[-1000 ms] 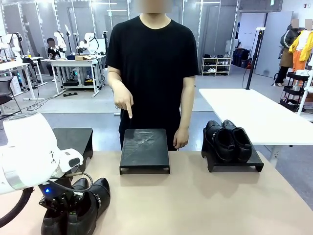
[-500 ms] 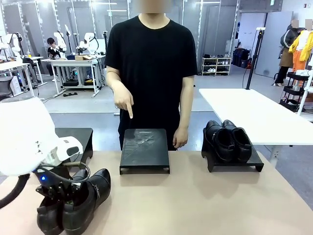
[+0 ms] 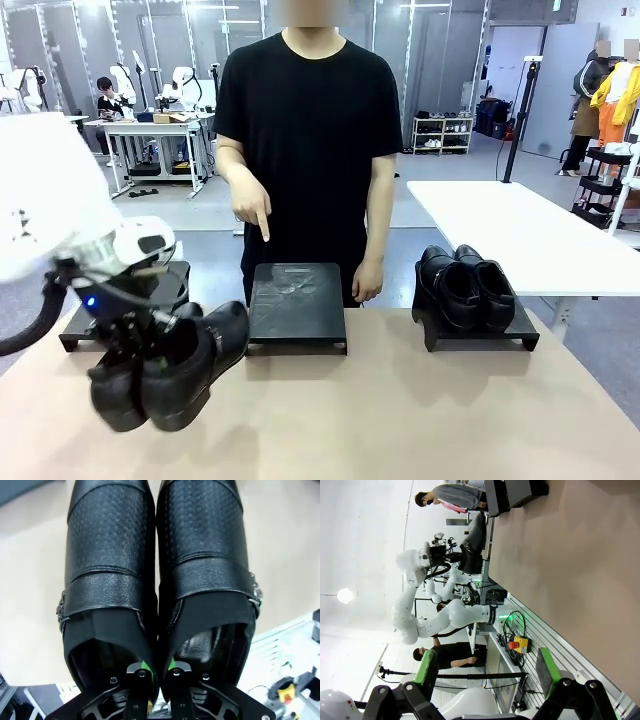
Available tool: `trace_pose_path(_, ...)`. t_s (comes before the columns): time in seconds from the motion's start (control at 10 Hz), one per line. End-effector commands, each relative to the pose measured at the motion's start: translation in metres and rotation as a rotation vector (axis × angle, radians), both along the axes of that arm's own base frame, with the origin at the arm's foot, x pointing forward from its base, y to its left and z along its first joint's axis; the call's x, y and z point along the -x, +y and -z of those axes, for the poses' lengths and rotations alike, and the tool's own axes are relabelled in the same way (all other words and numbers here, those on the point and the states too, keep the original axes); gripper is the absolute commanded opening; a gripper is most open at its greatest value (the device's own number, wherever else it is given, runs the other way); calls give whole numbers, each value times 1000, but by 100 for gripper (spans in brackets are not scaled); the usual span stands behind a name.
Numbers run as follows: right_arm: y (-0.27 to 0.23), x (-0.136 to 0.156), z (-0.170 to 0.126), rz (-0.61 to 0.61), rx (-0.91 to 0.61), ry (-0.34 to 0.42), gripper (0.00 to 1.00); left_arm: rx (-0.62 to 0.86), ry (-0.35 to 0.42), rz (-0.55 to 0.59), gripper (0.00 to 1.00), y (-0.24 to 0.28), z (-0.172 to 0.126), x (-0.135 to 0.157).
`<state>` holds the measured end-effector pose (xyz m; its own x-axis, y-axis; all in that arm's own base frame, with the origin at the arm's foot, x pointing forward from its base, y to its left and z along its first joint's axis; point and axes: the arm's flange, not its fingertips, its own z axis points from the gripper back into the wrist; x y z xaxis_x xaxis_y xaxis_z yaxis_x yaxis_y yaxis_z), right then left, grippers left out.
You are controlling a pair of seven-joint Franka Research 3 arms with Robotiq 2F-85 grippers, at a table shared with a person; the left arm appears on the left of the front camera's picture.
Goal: Place the shoes on the stand as instructed by the person.
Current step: Pick up another pair of Shoes and place it on the Shoes Stand indicated by the person.
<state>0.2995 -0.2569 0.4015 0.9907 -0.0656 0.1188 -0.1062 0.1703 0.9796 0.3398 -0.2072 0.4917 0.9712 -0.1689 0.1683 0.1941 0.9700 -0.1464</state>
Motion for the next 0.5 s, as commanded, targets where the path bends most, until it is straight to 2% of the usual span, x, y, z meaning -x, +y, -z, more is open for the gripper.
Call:
trace_pose_path(0.0,0,3,-1,-7,13,4,100,23,-42,-45,8,-29,-29,-19)
trace_pose_path(0.1,0,3,-1,-7,13,4,100,19,-87,-81,8,-53,-43,-31)
trace_pose_path(0.2,0,3,-1,-7,13,4,100,52,-87,-138,8,-70,-49,-44)
trace_pose_path(0.4,0,3,-1,-7,13,4,100,11,-155,-223,8,-100,-50,-75)
